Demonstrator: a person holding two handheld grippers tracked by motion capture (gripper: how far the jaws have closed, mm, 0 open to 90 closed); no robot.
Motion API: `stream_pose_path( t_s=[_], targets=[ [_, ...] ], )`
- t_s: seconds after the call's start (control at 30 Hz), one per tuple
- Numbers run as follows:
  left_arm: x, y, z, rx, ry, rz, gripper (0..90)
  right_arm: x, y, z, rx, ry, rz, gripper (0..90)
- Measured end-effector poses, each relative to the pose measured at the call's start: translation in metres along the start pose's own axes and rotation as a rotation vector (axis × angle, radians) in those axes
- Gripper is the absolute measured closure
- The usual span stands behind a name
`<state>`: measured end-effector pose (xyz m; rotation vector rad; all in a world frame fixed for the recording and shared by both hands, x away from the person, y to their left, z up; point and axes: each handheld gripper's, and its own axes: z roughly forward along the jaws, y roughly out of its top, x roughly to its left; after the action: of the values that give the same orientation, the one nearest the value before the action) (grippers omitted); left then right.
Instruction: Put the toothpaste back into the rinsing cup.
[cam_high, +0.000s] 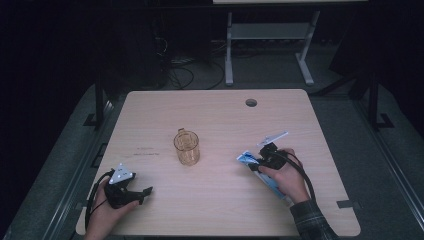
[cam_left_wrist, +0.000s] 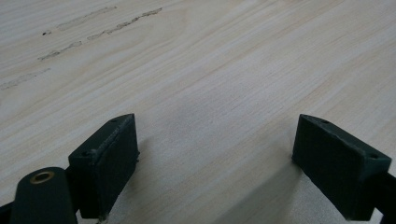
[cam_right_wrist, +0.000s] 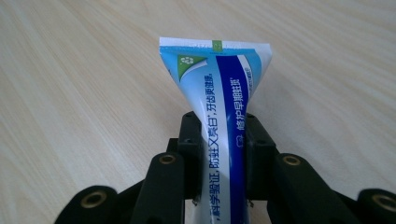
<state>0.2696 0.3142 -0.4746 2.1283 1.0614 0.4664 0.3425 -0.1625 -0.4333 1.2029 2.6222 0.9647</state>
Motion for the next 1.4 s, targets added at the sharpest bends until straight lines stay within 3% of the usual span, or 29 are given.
stream_pose_path(
  t_s=[0.4,0.87,1.4],
  targets=[
    [0.000,0.000,0.000,0.000,0.000,0.000,13.3,0.003,0.004,-0.030,-0.136,0.018,0.013,73.9],
    [0.000,0.000,0.000,0.000,0.000,0.004,13.3,0.005,0.014,-0.050,-0.309,0.061,0.001,74.0],
    [0.000,0.000,0.000,0.000,-0.002,0.004,13.3,0.015,0.050,-0.059,-0.404,0.088,-0.042,74.0]
  ],
)
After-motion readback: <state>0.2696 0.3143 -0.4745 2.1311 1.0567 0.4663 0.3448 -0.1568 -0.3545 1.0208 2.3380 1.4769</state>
